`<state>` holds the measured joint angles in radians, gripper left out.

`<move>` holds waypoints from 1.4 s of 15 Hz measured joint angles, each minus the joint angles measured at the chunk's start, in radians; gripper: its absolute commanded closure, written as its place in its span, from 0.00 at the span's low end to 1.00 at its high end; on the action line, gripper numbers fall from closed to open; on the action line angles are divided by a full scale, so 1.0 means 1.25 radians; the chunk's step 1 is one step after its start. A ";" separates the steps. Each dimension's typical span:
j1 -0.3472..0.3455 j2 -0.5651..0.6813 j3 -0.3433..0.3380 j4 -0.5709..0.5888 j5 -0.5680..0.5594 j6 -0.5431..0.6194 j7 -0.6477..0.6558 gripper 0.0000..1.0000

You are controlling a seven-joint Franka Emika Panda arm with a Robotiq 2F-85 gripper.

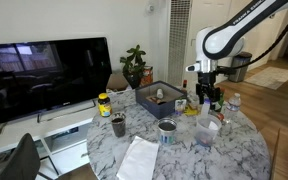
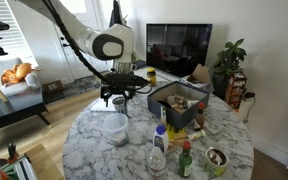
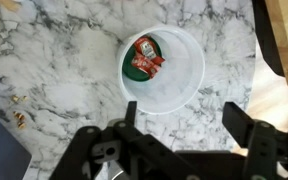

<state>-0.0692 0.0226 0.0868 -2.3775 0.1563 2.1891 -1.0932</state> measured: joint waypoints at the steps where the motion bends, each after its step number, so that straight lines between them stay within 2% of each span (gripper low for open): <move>1: 0.000 -0.031 -0.010 -0.005 0.038 -0.019 -0.012 0.00; 5: 0.000 -0.166 -0.067 -0.007 0.127 -0.145 -0.037 0.00; 10: 0.009 -0.323 -0.113 -0.008 0.143 -0.274 -0.027 0.00; 14: 0.022 -0.379 -0.120 -0.013 0.143 -0.289 -0.005 0.00; 21: 0.024 -0.380 -0.122 -0.023 0.143 -0.289 -0.005 0.00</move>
